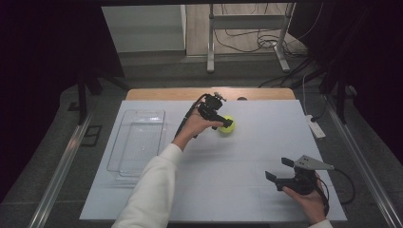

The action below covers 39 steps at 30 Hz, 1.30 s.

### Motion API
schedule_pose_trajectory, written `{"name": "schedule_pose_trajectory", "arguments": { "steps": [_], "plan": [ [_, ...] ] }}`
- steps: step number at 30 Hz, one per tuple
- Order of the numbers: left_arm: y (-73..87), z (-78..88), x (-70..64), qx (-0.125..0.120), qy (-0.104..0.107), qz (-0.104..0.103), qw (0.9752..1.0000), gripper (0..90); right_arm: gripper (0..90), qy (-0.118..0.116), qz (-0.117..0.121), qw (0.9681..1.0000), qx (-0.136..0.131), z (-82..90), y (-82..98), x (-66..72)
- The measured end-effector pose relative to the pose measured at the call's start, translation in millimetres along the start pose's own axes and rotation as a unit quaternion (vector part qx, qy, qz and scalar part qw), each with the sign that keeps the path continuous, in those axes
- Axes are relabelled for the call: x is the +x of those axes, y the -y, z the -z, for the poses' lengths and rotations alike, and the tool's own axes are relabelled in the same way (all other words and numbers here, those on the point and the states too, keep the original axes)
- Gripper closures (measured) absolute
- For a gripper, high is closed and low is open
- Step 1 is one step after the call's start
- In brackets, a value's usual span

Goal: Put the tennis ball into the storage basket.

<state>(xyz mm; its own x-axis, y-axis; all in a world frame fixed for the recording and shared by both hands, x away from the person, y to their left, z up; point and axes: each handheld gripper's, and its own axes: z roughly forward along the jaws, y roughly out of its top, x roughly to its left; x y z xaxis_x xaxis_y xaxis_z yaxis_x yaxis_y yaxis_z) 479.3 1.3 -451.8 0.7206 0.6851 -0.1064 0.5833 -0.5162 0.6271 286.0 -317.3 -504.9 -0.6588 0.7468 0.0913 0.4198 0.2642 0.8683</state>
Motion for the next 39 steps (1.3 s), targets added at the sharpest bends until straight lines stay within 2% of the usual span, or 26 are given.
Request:
{"name": "schedule_pose_trajectory", "arguments": {
  "steps": [14, 29, 39],
  "plan": [
    [-1.5, -16.7, 0.8, 0.004, 0.013, 0.007, 0.9999, 8.5, 9.9, 0.0, -0.001, 1.0, 0.0, 0.3, 0.5, -0.1],
    [1.1, -37.7, 1.3, 0.021, 0.014, 0.013, 0.9996, 7.9, 9.8, 0.0, -0.002, 1.0, 0.0, 0.2, 0.7, -0.4],
    [2.0, -44.5, 1.5, 0.027, 0.013, 0.016, 0.9994, 8.1, 9.8, 0.0, -0.002, 1.0, 0.001, 0.0, 0.9, -0.5]
  ]
}}
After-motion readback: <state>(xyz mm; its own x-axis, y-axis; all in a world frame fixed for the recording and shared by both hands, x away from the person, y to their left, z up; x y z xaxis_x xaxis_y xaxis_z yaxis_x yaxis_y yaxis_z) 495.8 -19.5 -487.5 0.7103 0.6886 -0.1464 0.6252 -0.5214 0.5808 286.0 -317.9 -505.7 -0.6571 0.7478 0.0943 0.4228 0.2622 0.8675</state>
